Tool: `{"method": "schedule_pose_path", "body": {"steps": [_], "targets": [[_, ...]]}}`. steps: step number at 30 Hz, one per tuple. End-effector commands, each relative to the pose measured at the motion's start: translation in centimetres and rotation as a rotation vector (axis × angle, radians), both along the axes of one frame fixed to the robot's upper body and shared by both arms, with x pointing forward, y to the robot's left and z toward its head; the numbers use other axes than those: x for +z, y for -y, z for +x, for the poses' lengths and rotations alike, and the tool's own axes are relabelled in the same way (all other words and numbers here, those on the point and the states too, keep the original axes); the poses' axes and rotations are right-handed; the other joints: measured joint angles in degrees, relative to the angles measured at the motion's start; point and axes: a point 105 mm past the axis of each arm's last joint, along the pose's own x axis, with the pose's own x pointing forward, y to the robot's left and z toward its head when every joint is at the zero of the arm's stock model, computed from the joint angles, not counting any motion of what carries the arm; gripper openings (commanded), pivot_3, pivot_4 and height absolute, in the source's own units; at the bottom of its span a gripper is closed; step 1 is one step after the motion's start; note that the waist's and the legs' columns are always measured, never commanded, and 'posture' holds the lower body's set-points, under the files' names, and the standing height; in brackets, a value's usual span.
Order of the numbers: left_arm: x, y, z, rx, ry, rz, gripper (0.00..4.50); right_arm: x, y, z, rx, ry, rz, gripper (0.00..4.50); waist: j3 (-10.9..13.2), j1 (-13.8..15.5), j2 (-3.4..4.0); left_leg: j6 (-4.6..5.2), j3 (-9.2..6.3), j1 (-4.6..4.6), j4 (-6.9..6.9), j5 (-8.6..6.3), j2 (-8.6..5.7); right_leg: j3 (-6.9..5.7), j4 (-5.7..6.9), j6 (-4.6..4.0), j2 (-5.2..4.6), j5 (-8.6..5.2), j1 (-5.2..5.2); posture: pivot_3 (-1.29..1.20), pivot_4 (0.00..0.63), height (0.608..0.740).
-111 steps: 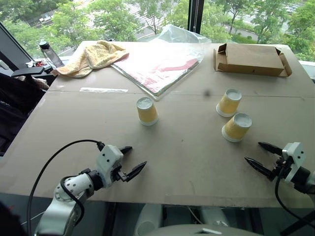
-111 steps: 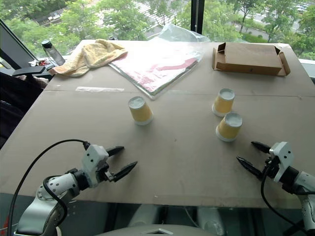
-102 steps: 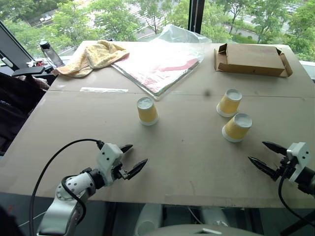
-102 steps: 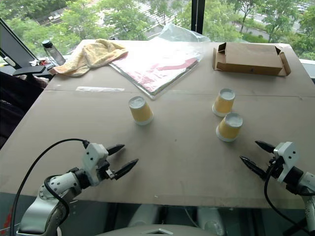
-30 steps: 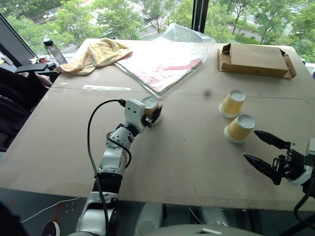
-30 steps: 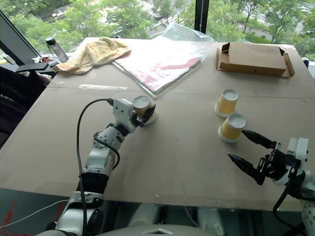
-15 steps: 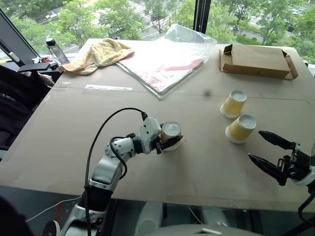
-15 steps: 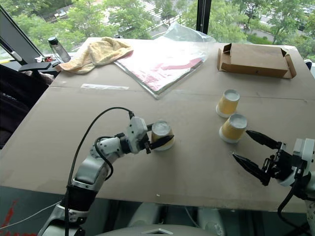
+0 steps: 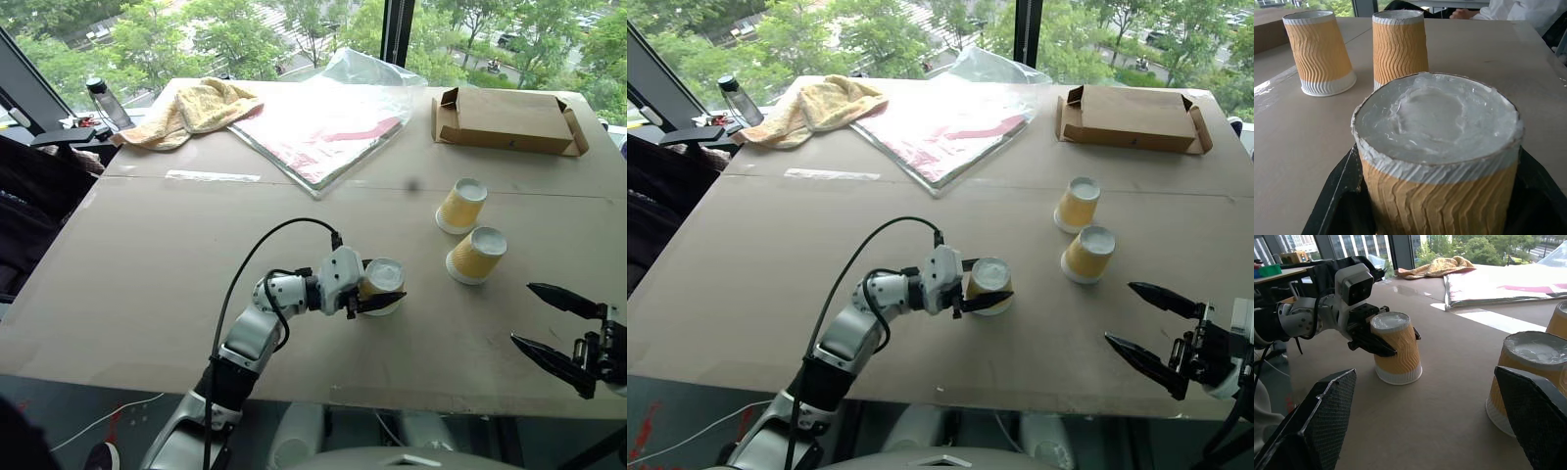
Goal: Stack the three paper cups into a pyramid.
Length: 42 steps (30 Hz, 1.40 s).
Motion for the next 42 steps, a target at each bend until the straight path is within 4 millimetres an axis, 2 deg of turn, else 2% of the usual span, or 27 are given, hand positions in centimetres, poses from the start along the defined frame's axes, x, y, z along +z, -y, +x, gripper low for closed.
{"method": "schedule_pose_path", "body": {"steps": [1, 3, 4, 7, 9, 14, 18, 22, 24, 29, 35, 42], "targets": [[0.3, -0.1, -0.2, -0.017, 0.014, -0.002, 3.48, 1.1, -0.2, -0.4, 0.028, 0.052, -0.012, 4.50, 0.00, 0.00, 0.00, 0.00, 0.00, 0.00, 0.00, 0.00, 0.00, 0.00, 0.00, 0.00, 0.00, 0.00, 0.00, 0.00, 0.150, 0.740], [0.2, -0.3, -0.2, -0.010, 0.026, 0.005, 4.34, 0.9, -0.2, -0.4, 0.031, 0.047, -0.014, 4.50, 0.00, 0.01, 0.00, -0.01, -0.01, 0.00, 0.01, 0.00, 0.00, 0.00, 0.00, 0.00, 0.00, 0.00, 0.00, 0.00, 0.150, 0.740], [0.3, -0.4, -0.2, -0.007, 0.032, 0.005, 4.45, 0.9, -0.2, -0.4, 0.031, 0.046, -0.014, 4.50, 0.00, 0.02, 0.00, -0.01, -0.01, 0.00, 0.01, 0.00, 0.00, -0.01, 0.00, 0.00, 0.00, 0.00, 0.00, 0.00, 0.150, 0.740], [0.6, -1.2, -0.5, -0.004, 0.032, -0.002, 4.45, 0.7, -0.1, -0.3, 0.031, 0.044, -0.013, 4.50, 0.00, -0.04, 0.00, -0.01, 0.00, 0.00, 0.01, 0.01, 0.00, 0.00, 0.00, 0.00, 0.00, 0.00, 0.00, 0.00, 0.150, 0.740], [1.5, -2.4, -0.9, 0.001, 0.039, -0.010, 4.45, 0.6, 0.0, 0.1, 0.019, 0.051, -0.017, 4.50, 0.02, -0.15, -0.02, -0.01, -0.01, 0.00, 0.01, 0.01, 0.00, 0.00, 0.00, 0.00, 0.00, 0.00, 0.00, 0.00, 0.150, 0.740], [3.9, -5.5, -3.5, -0.020, 0.024, 0.005, 4.45, -1.2, 1.0, 2.4, -0.120, 0.046, -0.099, 4.50, -0.01, -0.43, 0.04, -0.01, -0.02, 0.01, 0.00, 0.01, 0.04, 0.00, -0.01, -0.01, -0.02, 0.00, -0.01, 0.00, 0.150, 0.740], [7.8, -8.7, -5.1, 0.013, 0.036, -0.006, 4.45, -1.6, 1.2, 4.8, -0.228, 0.074, -0.132, 4.50, 0.05, -0.57, 0.00, -0.02, -0.02, -0.02, 0.02, 0.01, 0.04, 0.00, 0.00, -0.01, -0.03, 0.00, -0.03, 0.00, 0.150, 0.740], [11.5, -10.9, -5.5, 0.064, 0.057, -0.049, 4.45, -1.7, 1.1, 6.9, -0.314, 0.080, -0.116, 4.50, 0.06, -0.72, 0.10, -0.10, -0.05, -0.01, 0.01, 0.06, 0.05, -0.03, 0.00, -0.02, -0.03, -0.01, -0.02, 0.00, 0.150, 0.740], [12.6, -12.0, -5.8, 0.084, 0.054, -0.042, 4.45, -2.2, 0.8, 8.0, -0.344, 0.080, -0.139, 4.50, 0.07, -0.85, 0.07, -0.11, -0.04, -0.02, 0.02, 0.06, 0.04, -0.03, 0.00, -0.01, -0.04, -0.01, -0.02, 0.00, 0.150, 0.740], [13.3, -13.6, -6.0, 0.136, 0.040, -0.016, 4.45, -1.6, 0.2, 10.2, -0.403, 0.110, -0.122, 4.50, 0.12, -1.36, 0.10, -0.13, -0.02, -0.03, 0.00, 0.07, 0.03, -0.02, -0.02, -0.02, -0.03, -0.01, -0.06, 0.00, 0.150, 0.740], [13.4, -14.2, -6.9, 0.121, 0.013, -0.013, 4.45, -1.7, -0.2, 11.0, -0.374, 0.093, -0.119, 4.50, 0.12, -1.33, 0.09, -0.13, -0.03, -0.05, -0.02, 0.07, 0.03, -0.02, -0.03, -0.01, -0.03, -0.01, -0.08, 0.00, 0.150, 0.740], [13.0, -14.0, -7.5, 0.075, 0.008, 0.011, 4.45, -1.4, -1.0, 11.6, -0.327, 0.086, -0.083, 4.50, 0.13, -1.51, 0.10, -0.12, -0.01, -0.03, -0.03, 0.07, 0.03, -0.01, -0.01, -0.02, -0.03, -0.01, -0.08, 0.00, 0.150, 0.740]]}}
